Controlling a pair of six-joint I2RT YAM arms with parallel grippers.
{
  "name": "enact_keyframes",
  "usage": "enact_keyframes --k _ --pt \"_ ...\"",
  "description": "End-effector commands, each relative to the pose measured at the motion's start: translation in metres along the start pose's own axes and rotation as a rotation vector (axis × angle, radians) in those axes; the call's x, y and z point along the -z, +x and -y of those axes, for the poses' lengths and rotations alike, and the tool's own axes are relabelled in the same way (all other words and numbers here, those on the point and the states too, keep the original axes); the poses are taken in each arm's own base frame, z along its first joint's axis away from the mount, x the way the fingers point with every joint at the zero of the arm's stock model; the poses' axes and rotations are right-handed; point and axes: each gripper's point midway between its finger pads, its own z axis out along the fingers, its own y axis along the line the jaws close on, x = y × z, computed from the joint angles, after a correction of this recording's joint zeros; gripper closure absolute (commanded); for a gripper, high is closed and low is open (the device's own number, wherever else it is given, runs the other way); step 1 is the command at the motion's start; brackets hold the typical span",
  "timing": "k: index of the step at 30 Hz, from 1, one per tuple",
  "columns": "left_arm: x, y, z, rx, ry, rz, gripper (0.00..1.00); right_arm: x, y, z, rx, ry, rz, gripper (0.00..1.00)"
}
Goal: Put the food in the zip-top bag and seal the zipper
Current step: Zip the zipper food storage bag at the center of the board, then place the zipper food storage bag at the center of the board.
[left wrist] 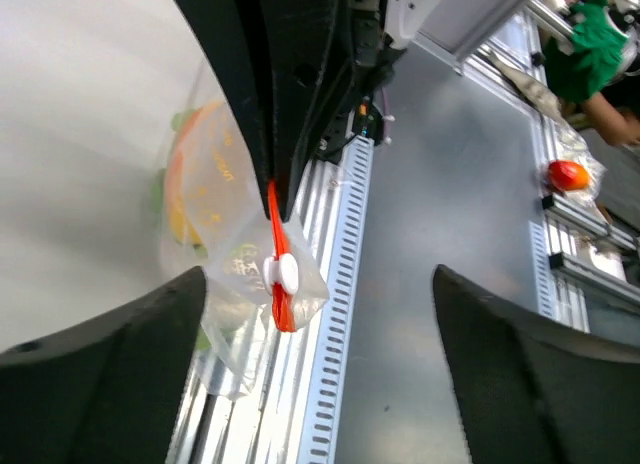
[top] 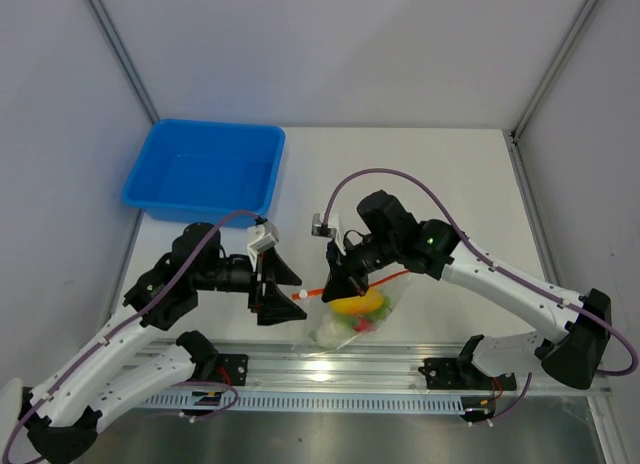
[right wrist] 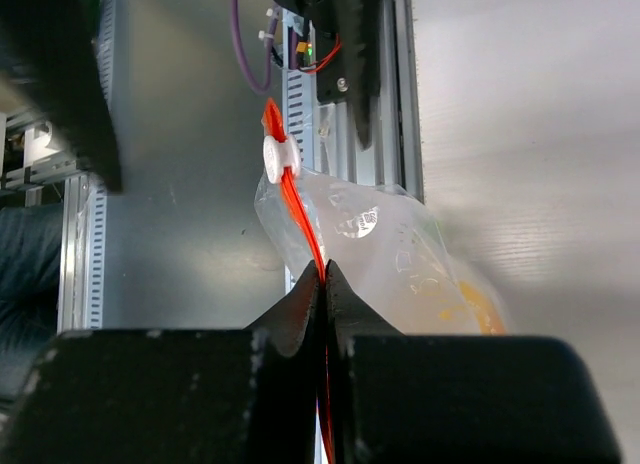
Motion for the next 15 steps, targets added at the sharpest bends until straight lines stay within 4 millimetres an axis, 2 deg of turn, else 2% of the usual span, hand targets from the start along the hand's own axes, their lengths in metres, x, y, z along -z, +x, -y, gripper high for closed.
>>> enact_keyframes --k 1,4,5,7,8,11,15 --pt "0.008 -0.021 0.000 -0.028 -0.061 0.069 0.00 0.003 -0.006 -0.001 0.021 0.037 0.027 1.00" --pt "0.016 -0.032 -0.013 -0.023 -0.177 0.138 0.01 0.003 -0.008 0.006 0.016 0.072 0.032 1.00" --pt "0.022 -0.040 -0.026 -0.017 -0.271 0.189 0.01 0.002 -0.008 0.008 0.014 0.082 0.033 1.00" --pt "0.035 -0.049 -0.034 -0.009 -0.364 0.260 0.00 0.003 -0.010 0.016 0.005 0.125 0.042 1.00" --pt "0.044 -0.055 -0.046 0.000 -0.452 0.304 0.01 0.004 -0.013 0.020 0.005 0.143 0.053 1.00" --pt "0.060 -0.058 -0.056 0.017 -0.553 0.367 0.01 0.009 -0.020 0.036 -0.029 0.219 0.087 1.00" --pt "0.067 -0.053 -0.059 0.022 -0.583 0.387 0.01 0.029 -0.034 0.074 -0.095 0.351 0.152 1.00"
